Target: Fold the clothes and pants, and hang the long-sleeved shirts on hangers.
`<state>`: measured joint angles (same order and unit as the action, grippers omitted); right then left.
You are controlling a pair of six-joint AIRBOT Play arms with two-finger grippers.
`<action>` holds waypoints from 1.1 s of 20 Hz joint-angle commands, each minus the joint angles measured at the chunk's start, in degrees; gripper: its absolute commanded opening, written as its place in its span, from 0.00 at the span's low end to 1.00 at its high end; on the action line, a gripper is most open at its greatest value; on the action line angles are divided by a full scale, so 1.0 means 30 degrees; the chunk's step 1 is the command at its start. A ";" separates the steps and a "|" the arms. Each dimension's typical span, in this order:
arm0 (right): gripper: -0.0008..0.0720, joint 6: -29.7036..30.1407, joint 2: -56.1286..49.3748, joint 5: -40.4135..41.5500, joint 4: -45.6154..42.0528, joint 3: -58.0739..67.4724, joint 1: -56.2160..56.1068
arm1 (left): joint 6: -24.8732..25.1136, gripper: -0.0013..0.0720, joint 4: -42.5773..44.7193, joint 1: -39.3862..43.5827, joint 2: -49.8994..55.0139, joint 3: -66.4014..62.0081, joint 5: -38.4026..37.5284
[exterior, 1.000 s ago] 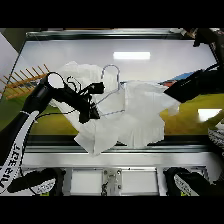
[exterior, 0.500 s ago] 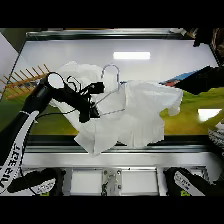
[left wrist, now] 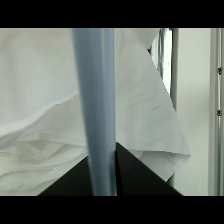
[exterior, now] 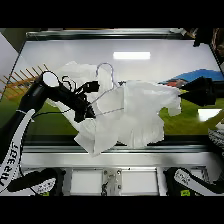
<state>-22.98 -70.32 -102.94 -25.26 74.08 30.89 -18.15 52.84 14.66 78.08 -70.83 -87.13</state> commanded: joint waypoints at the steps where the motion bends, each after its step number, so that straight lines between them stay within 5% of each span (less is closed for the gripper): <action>1: 0.88 0.2943 -0.1413 -0.0357 0.1406 -0.0947 0.0255 | 0.0423 0.04 -0.0007 0.0087 -0.0007 -0.0022 -0.0095; 9: 0.88 0.5544 -0.3206 -0.0860 0.2368 -0.0947 -0.0867 | 0.0627 0.04 0.0000 0.0087 -0.0015 -0.0015 -0.0095; 22: 0.88 0.5377 -0.3840 -0.0845 0.2514 -0.0947 -0.4634 | 0.0619 0.04 0.0000 0.0087 -0.0007 -0.0015 -0.0102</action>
<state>-6.61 -81.41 -105.16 -17.91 71.24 18.65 -16.23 52.82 14.90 78.08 -70.83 -87.42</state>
